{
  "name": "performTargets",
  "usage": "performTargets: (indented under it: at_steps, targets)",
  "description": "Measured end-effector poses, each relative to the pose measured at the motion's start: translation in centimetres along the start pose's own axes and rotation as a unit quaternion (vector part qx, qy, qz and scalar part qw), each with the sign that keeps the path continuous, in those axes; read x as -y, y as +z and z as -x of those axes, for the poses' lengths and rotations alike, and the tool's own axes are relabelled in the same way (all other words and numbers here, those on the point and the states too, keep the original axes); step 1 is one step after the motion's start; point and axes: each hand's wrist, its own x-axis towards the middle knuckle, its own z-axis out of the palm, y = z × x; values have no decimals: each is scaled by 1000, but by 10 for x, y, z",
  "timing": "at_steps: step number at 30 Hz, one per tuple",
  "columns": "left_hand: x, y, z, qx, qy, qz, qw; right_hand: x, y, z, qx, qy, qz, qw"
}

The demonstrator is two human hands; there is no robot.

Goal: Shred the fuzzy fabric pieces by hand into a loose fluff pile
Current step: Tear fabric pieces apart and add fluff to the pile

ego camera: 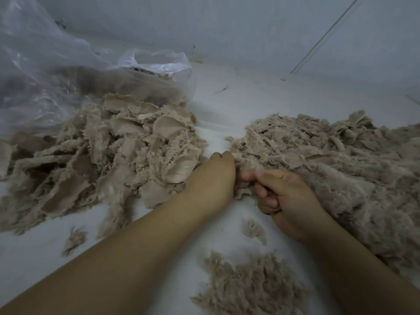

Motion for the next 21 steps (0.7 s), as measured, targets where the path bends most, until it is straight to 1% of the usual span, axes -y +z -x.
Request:
performTargets:
  at_steps: [1,4,6,7,10,12,13,15,17,19,21]
  targets:
    - [-1,2,-2,-14,10,25,1000,0,0,0,1,3,1,1000]
    - [-7,8,1,-53,45,156,985,0,1,-2,1,7,-3,1000]
    - [-9,11,2,-84,26,215,973,0,1,-3,-4,6,-10,1000]
    - [-7,12,1,-86,8,233,969,-1,0,-3,-9,8,-10,1000]
    - [0,9,-10,-26,-52,246,967,-1,-1,-5,-24,15,-3,1000]
    - [2,8,-15,-7,-47,245,968,-2,-1,-5,-30,16,-1,999]
    - [2,8,-14,-17,-39,243,969,-2,-1,-5,-33,16,1,999]
    - [2,11,-11,-67,-37,256,964,-2,-1,-5,-37,18,4,999]
    - [1,16,-7,-104,-52,311,943,-1,0,-6,-38,22,3,999]
    - [0,17,-3,-116,-63,417,899,0,1,-5,-29,22,4,999]
    - [-3,15,1,-139,-51,490,859,1,2,-4,-22,20,9,1000]
